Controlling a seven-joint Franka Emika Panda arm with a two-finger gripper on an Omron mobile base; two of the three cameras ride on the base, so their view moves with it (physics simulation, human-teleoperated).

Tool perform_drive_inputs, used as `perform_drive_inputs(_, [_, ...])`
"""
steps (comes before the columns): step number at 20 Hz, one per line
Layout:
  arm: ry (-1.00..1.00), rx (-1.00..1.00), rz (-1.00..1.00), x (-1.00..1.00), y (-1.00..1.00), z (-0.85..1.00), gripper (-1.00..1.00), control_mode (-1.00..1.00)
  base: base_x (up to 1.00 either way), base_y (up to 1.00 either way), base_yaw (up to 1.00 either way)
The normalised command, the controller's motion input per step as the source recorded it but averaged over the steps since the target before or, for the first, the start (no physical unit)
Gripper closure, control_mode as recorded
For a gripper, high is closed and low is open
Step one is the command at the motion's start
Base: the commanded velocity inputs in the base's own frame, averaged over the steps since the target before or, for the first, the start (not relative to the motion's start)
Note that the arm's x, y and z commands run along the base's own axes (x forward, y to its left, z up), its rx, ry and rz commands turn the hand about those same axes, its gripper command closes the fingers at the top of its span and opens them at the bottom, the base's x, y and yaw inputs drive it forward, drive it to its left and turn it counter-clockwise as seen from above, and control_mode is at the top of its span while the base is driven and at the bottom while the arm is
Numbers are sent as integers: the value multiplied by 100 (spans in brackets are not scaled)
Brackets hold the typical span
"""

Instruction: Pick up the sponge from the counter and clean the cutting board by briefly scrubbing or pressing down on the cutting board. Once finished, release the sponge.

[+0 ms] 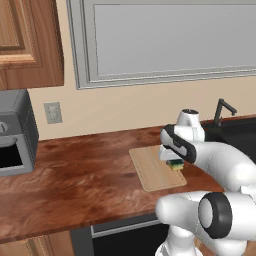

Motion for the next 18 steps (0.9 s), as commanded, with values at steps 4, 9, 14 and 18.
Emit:
perform_drive_inputs(4, [0,0,0,9,0,-65,100,-100,0,0,0])
perform_drive_inputs(9, [0,0,0,0,0,-56,100,-100,0,0,0])
perform_drive_inputs(14, [0,0,0,0,0,-33,100,-100,0,0,0])
perform_drive_inputs(18, [0,0,0,3,0,-8,100,-100,0,0,0])
